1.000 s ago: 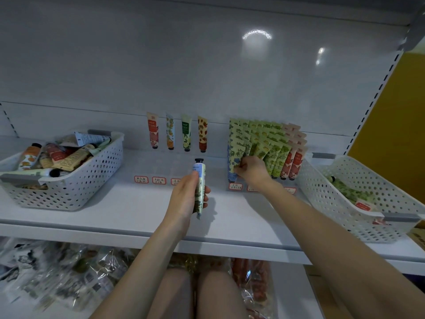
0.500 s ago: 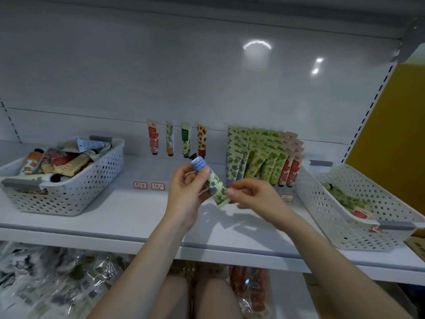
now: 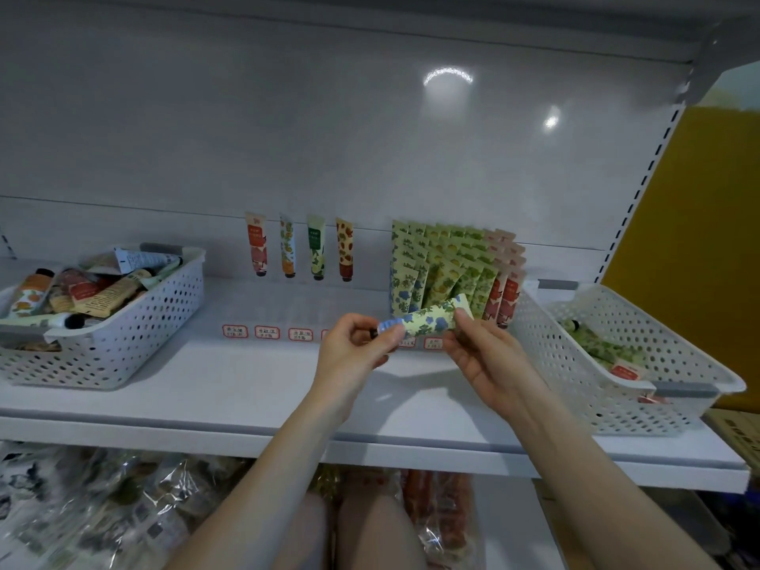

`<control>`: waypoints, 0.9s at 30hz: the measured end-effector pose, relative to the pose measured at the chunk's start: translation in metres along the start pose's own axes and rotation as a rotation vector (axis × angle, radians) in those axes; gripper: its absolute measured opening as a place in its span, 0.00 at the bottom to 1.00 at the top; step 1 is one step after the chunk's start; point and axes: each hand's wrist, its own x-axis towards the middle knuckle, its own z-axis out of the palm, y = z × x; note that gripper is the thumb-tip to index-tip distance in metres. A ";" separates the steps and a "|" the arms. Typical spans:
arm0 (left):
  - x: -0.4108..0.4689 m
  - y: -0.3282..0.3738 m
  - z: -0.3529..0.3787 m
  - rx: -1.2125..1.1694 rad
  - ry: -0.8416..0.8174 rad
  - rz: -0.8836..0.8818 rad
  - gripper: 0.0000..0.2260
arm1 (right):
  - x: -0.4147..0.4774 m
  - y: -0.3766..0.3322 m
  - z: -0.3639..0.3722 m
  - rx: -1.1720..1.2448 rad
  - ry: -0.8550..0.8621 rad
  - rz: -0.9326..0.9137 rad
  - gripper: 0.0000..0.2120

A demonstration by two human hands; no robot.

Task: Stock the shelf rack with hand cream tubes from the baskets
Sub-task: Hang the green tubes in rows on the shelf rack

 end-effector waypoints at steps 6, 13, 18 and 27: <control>0.015 -0.028 0.009 0.366 -0.043 0.177 0.07 | 0.013 -0.003 -0.002 -0.409 0.038 -0.238 0.05; 0.037 -0.066 -0.008 1.347 -0.292 0.201 0.20 | 0.055 -0.028 0.001 -1.023 0.234 -0.606 0.17; 0.038 -0.076 -0.012 1.306 -0.324 0.169 0.14 | 0.072 -0.017 0.015 -1.145 0.146 -0.609 0.21; 0.041 -0.082 -0.013 1.313 -0.262 0.235 0.15 | 0.089 0.000 0.020 -1.221 0.070 -0.562 0.20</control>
